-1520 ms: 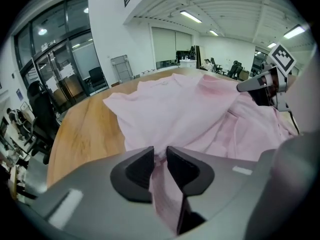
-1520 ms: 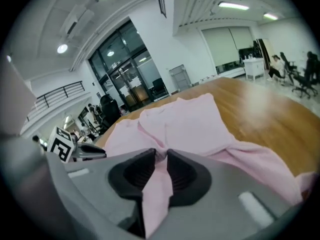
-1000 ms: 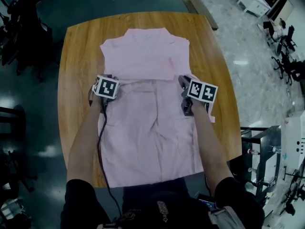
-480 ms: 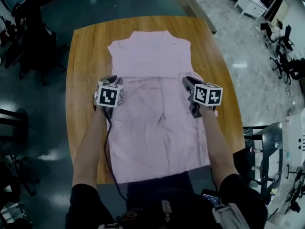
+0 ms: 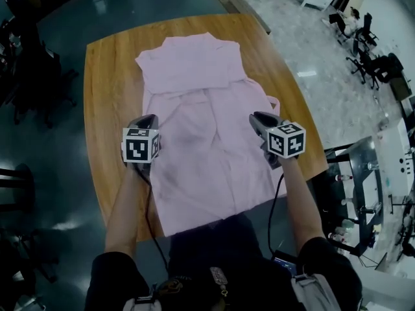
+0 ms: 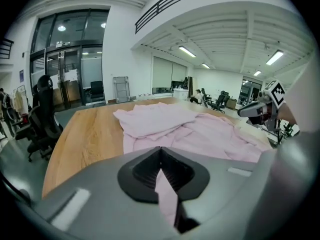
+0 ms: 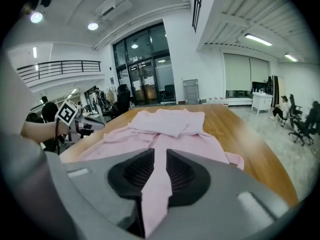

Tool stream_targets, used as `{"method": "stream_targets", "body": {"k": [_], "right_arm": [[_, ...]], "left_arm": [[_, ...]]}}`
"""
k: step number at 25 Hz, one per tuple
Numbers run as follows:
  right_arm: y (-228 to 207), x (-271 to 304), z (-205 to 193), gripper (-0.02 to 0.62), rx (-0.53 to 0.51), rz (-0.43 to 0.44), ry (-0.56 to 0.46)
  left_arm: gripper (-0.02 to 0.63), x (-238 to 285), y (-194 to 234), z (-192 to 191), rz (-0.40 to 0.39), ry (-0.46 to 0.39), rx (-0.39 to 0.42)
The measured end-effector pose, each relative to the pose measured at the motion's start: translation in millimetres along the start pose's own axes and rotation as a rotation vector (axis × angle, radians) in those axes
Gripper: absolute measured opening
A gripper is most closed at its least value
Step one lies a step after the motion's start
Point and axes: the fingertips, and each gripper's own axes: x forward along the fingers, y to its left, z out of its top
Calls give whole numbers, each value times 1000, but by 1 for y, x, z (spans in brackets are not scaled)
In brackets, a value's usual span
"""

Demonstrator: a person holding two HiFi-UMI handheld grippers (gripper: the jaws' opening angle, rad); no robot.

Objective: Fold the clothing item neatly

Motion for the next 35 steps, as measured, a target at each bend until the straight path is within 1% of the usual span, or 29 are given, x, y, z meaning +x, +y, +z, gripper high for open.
{"method": "stream_targets", "body": {"k": [2, 5, 8, 14, 21, 24, 28, 31, 35], "right_arm": [[1, -14, -19, 75, -19, 7, 31], [0, -35, -44, 75, -17, 26, 49], [-1, -59, -67, 75, -33, 59, 50], [1, -106, -112, 75, -107, 139, 59], [23, -158, -156, 78, -186, 261, 36], [32, -178, -176, 84, -196, 300, 35], [46, -200, -201, 84, -219, 312, 55], [53, -213, -220, 86, -214, 303, 62], [60, -224, -248, 76, -217, 280, 90]], "left_arm": [[8, -12, -11, -11, -2, -1, -18], [8, -32, -31, -34, 14, 7, -42], [8, -56, -53, -58, 54, 11, -52], [9, -105, -101, -95, 144, 13, -66], [11, -172, -152, -139, 240, 14, -86], [12, -199, -176, -167, 259, 27, -93], [19, -227, -200, -210, 271, 69, -105], [24, -237, -206, -245, 274, 115, -123], [83, -241, -205, -287, 273, 174, -157]]}}
